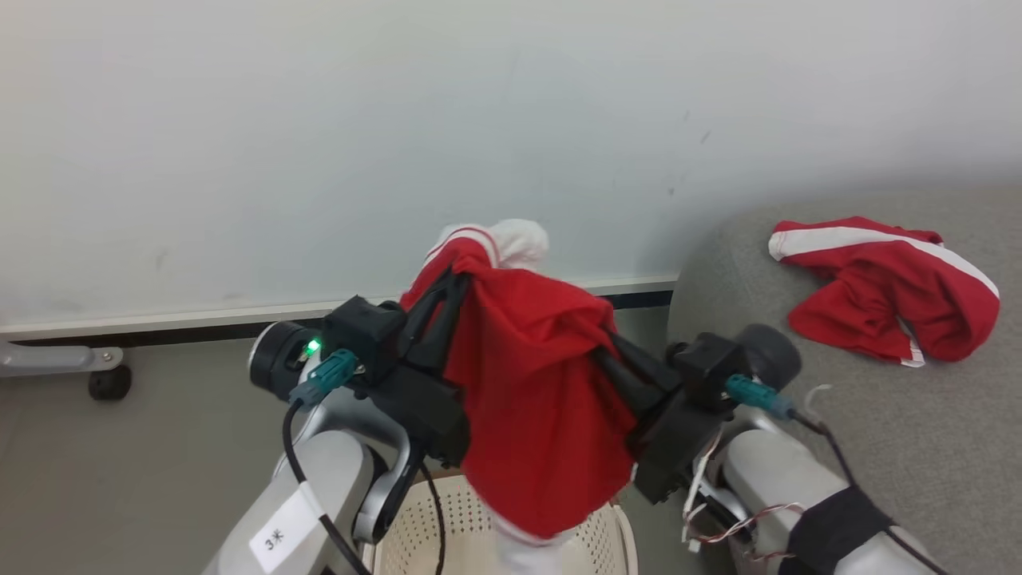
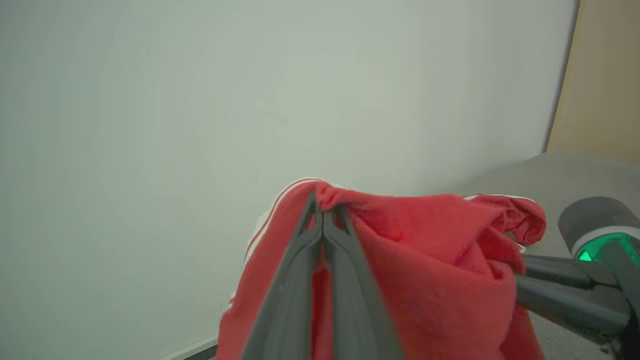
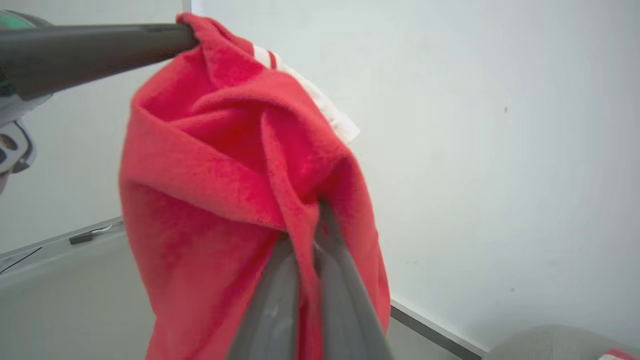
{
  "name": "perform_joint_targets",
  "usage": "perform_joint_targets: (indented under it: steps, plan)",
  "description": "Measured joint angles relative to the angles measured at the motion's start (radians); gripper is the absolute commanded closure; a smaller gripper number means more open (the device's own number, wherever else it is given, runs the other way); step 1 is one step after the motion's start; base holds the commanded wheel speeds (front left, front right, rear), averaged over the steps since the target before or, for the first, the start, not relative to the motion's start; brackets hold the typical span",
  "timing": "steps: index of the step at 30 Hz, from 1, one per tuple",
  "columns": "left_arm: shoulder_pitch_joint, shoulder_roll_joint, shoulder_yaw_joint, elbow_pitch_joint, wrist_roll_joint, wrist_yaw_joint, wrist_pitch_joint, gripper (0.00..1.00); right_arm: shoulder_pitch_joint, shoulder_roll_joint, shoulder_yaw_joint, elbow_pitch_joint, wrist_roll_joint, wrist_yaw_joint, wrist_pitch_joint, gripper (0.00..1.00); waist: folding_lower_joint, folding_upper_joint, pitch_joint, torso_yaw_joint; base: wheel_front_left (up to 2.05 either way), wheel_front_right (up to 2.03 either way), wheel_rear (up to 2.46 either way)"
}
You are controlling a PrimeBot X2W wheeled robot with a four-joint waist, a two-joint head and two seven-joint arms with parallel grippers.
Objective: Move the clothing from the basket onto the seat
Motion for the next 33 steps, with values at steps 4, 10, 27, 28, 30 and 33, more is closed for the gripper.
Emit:
perform_joint_targets:
  steps: [4, 10, 27, 28, 30, 33]
  plan:
    - [0.028, 0.022, 0.018, 0.001, 0.0, 0.016, 0.0, 0.0, -0.004, -0.045, -0.037, -0.016, 0.002, 0.0, 0.0, 1.0, 0.0, 0.0, 0.002, -0.028, 0.0, 0.0, 0.0]
    - [0.083, 0.03, 0.027, -0.008, -0.008, 0.025, -0.019, 0.0, -0.012, -0.113, -0.091, -0.054, 0.006, 0.0, 0.0, 1.0, 0.0, 0.0, 0.004, -0.079, 0.0, 0.0, 0.0]
    - [0.245, 0.027, -0.045, -0.078, -0.005, 0.024, -0.072, 0.0, 0.073, -0.279, -0.206, -0.18, 0.024, -0.07, 0.0, 1.0, -0.0001, 0.0, 0.005, -0.263, 0.0, 0.0, 0.0]
    - [0.25, 0.025, -0.051, -0.079, -0.005, 0.024, -0.072, 0.0, 0.081, -0.282, -0.209, -0.19, 0.027, -0.073, 0.0, 1.0, -0.0001, 0.0, 0.005, -0.275, 0.0, 0.0, 0.0]
    - [0.262, 0.02, -0.062, -0.085, -0.004, 0.024, -0.072, 0.0, 0.092, -0.292, -0.213, -0.205, 0.027, -0.078, 0.0, 1.0, -0.0001, 0.0, 0.006, -0.299, 0.0, 0.0, 0.0]
    - [0.27, 0.012, -0.076, -0.088, 0.002, 0.024, -0.075, 0.0, 0.094, -0.307, -0.217, -0.231, 0.027, -0.081, 0.0, 1.0, -0.0001, 0.0, 0.009, -0.334, 0.0, 0.0, 0.0]
